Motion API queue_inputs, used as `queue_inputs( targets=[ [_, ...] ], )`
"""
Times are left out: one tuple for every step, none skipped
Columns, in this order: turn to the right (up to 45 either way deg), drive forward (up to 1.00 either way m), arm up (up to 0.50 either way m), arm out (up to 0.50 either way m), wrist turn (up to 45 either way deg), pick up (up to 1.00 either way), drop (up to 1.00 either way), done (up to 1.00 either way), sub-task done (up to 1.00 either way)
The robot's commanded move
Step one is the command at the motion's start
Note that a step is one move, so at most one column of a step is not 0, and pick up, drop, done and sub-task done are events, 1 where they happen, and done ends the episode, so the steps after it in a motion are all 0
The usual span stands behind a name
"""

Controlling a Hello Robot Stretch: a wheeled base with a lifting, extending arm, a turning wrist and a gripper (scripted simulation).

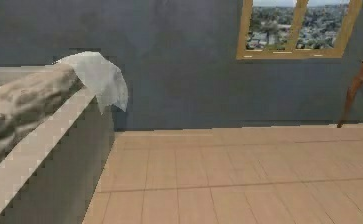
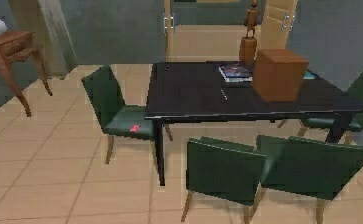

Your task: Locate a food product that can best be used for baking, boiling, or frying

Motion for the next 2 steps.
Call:
queue_inputs(
  targets=[
    [42.0, 0.0, 0.0, 0.0, 0.0, 0.0, 0.0, 0.0, 0.0],
    [0.0, 1.0, 0.0, 0.0, 0.0, 0.0, 0.0, 0.0, 0.0]
  ],
)
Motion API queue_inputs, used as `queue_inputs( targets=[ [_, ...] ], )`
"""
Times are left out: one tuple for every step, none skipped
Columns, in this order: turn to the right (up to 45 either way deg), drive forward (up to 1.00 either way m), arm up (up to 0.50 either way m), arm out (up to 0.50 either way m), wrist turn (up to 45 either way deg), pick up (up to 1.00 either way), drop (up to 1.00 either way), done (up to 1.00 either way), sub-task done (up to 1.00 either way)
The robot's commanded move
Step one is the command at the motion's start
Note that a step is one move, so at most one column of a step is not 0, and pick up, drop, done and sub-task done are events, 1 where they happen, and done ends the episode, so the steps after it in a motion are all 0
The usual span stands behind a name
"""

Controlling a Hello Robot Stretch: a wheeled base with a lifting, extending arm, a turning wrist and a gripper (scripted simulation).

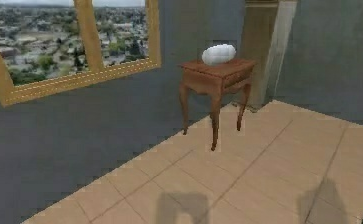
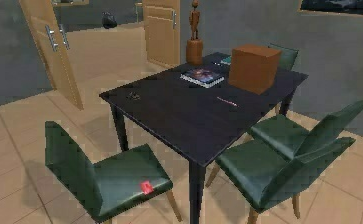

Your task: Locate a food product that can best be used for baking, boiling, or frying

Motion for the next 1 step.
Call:
queue_inputs(
  targets=[
    [6.0, 0.0, 0.0, 0.0, 0.0, 0.0, 0.0, 0.0, 0.0]
  ],
)
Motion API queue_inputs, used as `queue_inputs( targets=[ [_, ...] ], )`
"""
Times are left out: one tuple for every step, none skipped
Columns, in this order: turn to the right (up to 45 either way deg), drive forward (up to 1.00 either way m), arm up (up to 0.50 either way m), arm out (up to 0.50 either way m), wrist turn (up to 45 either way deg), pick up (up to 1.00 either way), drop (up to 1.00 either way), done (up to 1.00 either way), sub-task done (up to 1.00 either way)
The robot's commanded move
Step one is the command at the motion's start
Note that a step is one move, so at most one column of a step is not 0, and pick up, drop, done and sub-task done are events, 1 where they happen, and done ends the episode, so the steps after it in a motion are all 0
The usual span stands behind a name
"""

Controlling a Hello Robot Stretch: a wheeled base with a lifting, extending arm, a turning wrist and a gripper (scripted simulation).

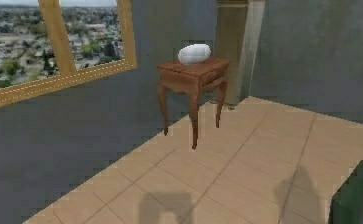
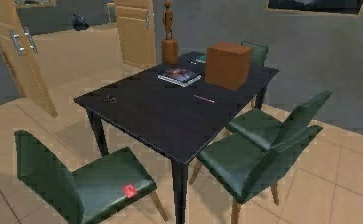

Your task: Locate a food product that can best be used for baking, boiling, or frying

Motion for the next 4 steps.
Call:
queue_inputs(
  targets=[
    [0.0, 0.65, 0.0, 0.0, 0.0, 0.0, 0.0, 0.0, 0.0],
    [18.0, 0.0, 0.0, 0.0, 0.0, 0.0, 0.0, 0.0, 0.0],
    [0.0, 0.4, 0.0, 0.0, 0.0, 0.0, 0.0, 0.0, 0.0],
    [45.0, 0.0, 0.0, 0.0, 0.0, 0.0, 0.0, 0.0, 0.0]
  ],
)
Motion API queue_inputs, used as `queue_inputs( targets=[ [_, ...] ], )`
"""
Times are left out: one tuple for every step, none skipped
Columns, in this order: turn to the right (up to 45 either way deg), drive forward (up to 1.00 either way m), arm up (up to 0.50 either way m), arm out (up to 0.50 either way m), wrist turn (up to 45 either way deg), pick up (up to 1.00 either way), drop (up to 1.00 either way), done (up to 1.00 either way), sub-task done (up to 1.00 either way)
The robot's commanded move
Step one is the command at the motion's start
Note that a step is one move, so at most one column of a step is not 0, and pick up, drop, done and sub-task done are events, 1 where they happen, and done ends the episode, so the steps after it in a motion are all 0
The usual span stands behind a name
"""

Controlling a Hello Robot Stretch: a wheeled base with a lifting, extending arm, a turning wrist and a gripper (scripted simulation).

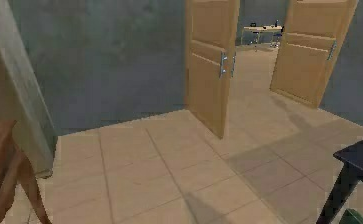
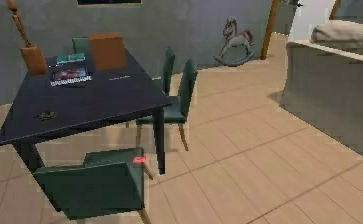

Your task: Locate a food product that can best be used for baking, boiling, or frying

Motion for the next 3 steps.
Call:
queue_inputs(
  targets=[
    [24.0, 0.0, 0.0, 0.0, 0.0, 0.0, 0.0, 0.0, 0.0],
    [0.0, 1.0, 0.0, 0.0, 0.0, 0.0, 0.0, 0.0, 0.0],
    [0.0, 0.15, 0.0, 0.0, 0.0, 0.0, 0.0, 0.0, 0.0]
  ],
)
